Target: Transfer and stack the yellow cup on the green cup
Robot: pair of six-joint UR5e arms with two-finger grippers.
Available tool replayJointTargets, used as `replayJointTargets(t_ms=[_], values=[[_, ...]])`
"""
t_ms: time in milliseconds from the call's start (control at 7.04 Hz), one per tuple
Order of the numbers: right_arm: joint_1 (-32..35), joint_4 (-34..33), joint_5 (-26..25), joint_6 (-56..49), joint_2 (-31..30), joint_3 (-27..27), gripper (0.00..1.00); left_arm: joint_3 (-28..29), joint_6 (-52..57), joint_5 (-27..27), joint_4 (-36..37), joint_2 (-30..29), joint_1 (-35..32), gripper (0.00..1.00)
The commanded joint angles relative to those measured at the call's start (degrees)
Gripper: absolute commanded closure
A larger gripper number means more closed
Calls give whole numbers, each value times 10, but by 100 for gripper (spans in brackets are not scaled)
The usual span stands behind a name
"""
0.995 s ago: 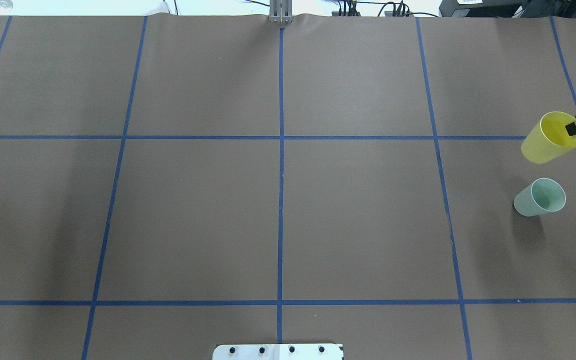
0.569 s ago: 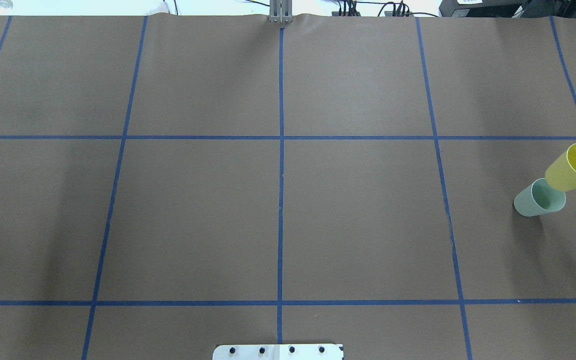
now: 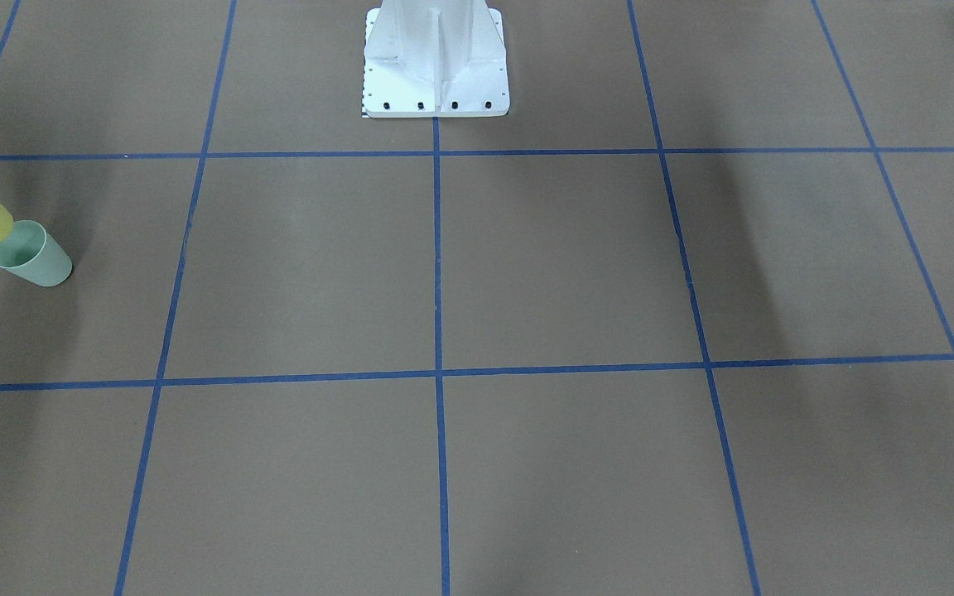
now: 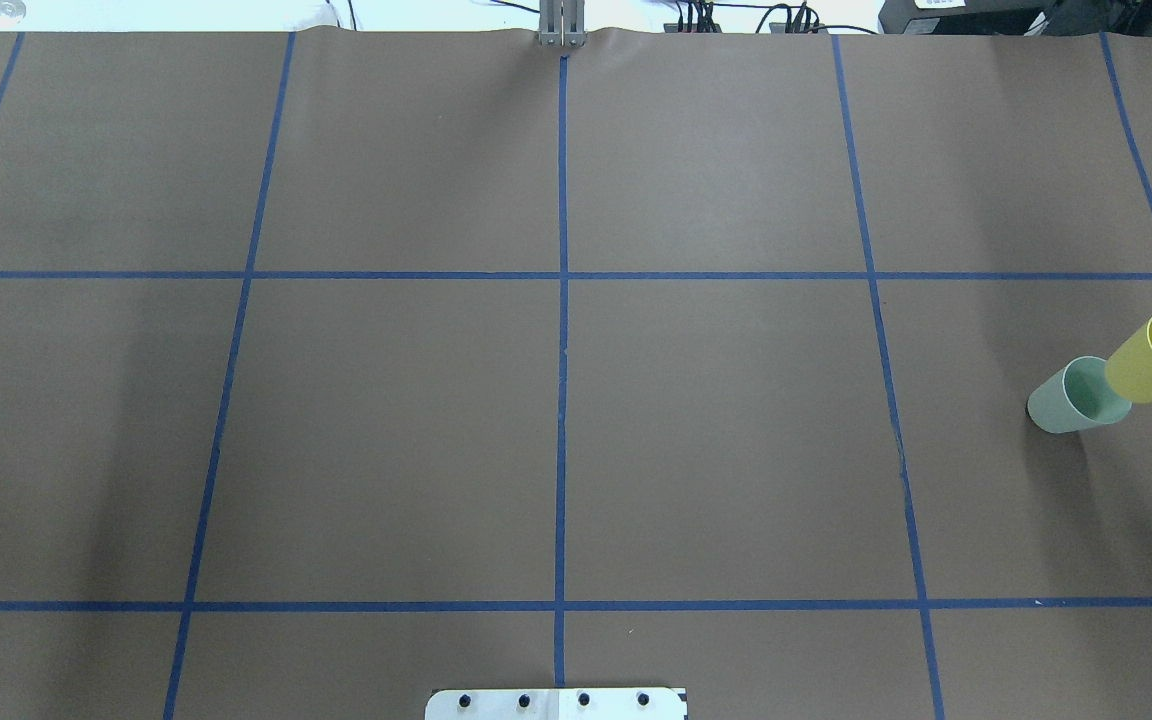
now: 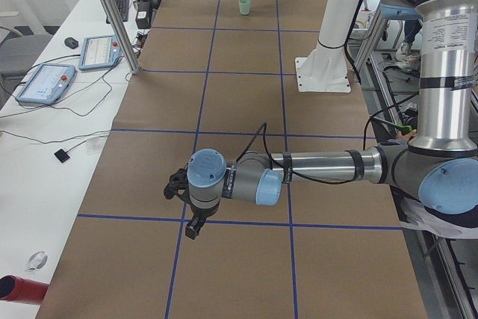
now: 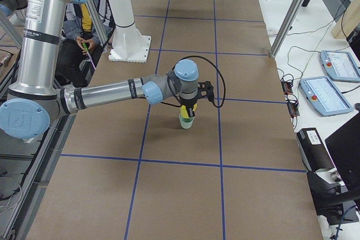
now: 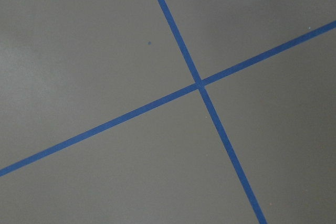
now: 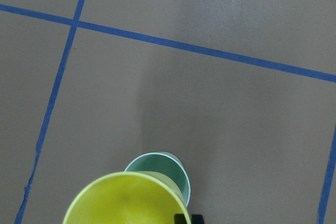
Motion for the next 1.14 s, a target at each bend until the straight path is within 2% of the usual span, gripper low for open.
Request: replayJointTargets(t_ms=[0, 995], values=[[-18, 1, -4, 1, 0, -7, 100, -3, 0, -3, -1, 2, 0, 0], [-48, 1, -27, 1, 12, -15, 100, -2, 1, -3, -1, 2, 1, 0]])
